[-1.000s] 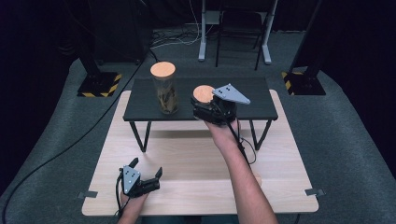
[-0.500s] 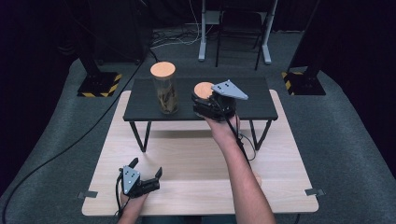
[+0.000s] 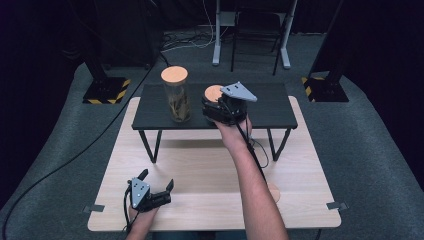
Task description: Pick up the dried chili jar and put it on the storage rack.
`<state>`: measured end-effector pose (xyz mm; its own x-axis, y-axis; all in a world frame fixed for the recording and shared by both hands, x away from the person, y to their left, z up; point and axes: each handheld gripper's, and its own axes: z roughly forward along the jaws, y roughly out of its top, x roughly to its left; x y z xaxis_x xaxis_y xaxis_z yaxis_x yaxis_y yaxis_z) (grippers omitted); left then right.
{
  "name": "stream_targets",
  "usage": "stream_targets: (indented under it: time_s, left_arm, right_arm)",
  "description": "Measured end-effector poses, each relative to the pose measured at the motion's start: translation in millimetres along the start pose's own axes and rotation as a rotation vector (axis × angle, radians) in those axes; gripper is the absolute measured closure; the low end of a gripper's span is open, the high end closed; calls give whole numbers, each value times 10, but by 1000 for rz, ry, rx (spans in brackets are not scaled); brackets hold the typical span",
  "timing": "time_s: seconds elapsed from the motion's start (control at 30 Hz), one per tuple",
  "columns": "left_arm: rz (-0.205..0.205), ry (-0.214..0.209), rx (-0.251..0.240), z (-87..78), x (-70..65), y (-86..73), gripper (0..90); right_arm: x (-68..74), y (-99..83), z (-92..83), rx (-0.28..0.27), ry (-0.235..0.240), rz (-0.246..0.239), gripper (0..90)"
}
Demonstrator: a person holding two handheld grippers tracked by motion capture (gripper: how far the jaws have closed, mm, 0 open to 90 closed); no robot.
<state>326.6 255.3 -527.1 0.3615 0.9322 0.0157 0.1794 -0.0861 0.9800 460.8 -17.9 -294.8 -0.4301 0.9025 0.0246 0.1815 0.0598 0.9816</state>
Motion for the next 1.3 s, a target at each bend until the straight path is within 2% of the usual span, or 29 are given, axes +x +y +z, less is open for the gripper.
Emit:
stream_targets:
  time_s: [0.27, 0.5, 0.77, 1.17, 1.3]
  left_arm:
    - [-2, -5, -3, 0, 2, -1, 2]
    - [-2, -10, -5, -3, 3, -2, 2]
    - [-3, -12, -5, -1, 5, -2, 2]
    - [-7, -8, -5, -2, 8, -2, 2]
    - [-7, -10, -5, -2, 10, -2, 2]
  right_arm:
    - [-6, -23, 108, 12, -13, 8, 231]
    - [19, -49, 187, 30, -16, -5, 230]
    - [32, -58, 202, 28, -25, -11, 229]
    - [12, -58, 204, 35, -8, -5, 223]
    - [-4, -50, 196, 38, -28, -3, 106]
